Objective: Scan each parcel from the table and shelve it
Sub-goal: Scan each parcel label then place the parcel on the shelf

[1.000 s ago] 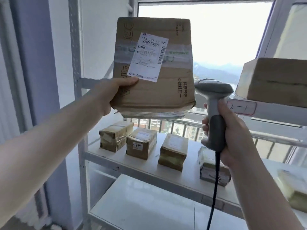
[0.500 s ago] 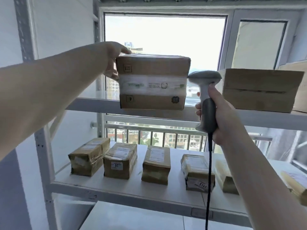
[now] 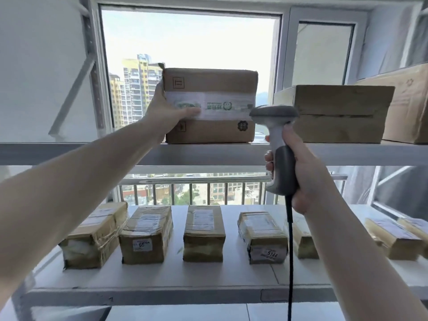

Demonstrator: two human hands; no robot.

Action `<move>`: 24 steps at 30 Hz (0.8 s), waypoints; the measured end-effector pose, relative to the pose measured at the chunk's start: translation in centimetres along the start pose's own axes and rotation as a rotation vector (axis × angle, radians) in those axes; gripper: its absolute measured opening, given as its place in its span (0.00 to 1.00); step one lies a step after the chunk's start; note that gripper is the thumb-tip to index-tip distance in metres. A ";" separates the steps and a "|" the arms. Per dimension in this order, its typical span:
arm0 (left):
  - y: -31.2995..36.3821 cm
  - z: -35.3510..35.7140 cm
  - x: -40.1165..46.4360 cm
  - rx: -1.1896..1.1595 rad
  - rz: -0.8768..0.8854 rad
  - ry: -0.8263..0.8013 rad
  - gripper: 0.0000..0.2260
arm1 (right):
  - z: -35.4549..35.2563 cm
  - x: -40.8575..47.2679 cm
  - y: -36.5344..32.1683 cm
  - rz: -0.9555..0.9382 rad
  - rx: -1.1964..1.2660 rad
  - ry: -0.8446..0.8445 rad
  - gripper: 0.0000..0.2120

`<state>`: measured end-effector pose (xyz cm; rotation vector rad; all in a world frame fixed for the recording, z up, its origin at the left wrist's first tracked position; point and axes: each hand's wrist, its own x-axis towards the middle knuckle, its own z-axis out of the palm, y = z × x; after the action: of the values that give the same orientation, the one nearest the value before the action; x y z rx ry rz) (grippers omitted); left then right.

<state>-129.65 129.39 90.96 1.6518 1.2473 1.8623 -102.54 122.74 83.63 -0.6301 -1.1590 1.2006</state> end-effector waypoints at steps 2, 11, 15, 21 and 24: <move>-0.4 0.1 0.9 0.002 -0.020 -0.031 0.48 | -0.7 -0.3 0.4 0.007 -0.018 0.033 0.19; -1.1 3.9 1.8 -0.037 0.062 -0.116 0.32 | -4.0 -1.4 -0.3 -0.005 -0.064 0.140 0.16; -1.2 4.6 2.0 -0.072 0.069 -0.131 0.31 | -5.2 -1.1 -1.2 0.000 -0.082 0.154 0.17; -1.0 5.8 1.9 -0.064 0.078 -0.129 0.36 | -6.3 -0.2 -1.9 0.009 -0.091 0.137 0.19; -1.1 6.3 2.1 -0.060 0.064 -0.122 0.37 | -6.6 0.2 -2.1 0.015 -0.090 0.126 0.19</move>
<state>-124.63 133.93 90.97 1.7635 1.0905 1.7877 -95.66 123.49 83.27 -0.7732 -1.1080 1.1092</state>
